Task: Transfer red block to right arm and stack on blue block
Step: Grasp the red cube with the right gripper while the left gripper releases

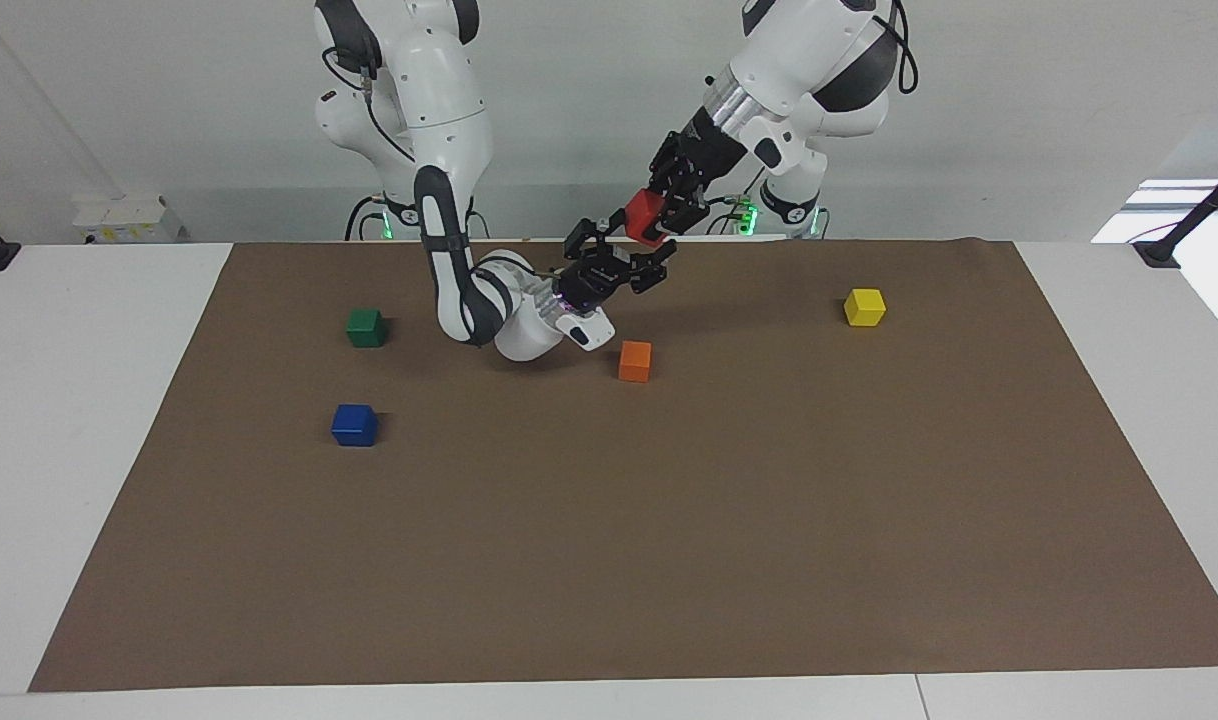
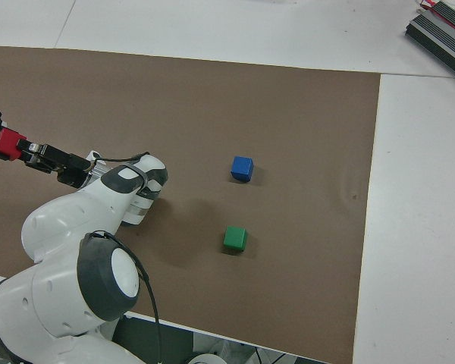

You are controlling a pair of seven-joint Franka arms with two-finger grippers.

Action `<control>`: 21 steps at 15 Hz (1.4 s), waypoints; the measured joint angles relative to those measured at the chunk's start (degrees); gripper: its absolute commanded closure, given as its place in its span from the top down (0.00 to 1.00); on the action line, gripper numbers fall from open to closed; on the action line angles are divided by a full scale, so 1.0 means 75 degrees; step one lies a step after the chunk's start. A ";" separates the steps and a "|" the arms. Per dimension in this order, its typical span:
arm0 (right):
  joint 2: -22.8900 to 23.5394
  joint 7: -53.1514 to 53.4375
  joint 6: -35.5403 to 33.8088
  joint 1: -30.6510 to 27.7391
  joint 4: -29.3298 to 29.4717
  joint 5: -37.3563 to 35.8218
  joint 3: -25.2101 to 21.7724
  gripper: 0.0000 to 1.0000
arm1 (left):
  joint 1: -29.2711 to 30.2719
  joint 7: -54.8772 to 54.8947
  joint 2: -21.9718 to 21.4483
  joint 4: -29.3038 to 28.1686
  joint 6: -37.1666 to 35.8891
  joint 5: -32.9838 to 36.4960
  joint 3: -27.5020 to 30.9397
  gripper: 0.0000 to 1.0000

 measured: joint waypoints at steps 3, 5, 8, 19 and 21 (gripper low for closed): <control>0.0024 -0.0006 0.0011 0.0001 0.0008 0.0015 0.0091 0.21 | -0.0021 0.0054 -0.0044 -0.0195 0.0022 0.0000 0.0001 0.00; 0.0067 -0.0013 0.0077 -0.0004 0.0008 0.0017 0.0082 0.00 | -0.0021 0.0092 -0.0056 -0.0220 0.0021 0.0001 0.0002 0.00; 0.0083 -0.0021 0.0053 -0.0035 0.0002 0.0018 0.0071 0.00 | -0.0018 0.0329 -0.0062 -0.0278 0.0031 -0.0045 0.0053 0.00; 0.0088 -0.0244 0.0334 -0.0031 0.0010 0.0017 0.0067 0.00 | 0.0237 0.1262 -0.0186 -0.0208 -0.0264 -0.0045 0.0212 1.00; 0.0088 -0.0244 0.0334 -0.0037 0.0025 0.0017 0.0064 0.00 | 0.0772 0.1941 -0.0234 -0.0141 -0.0674 -0.0044 0.0327 1.00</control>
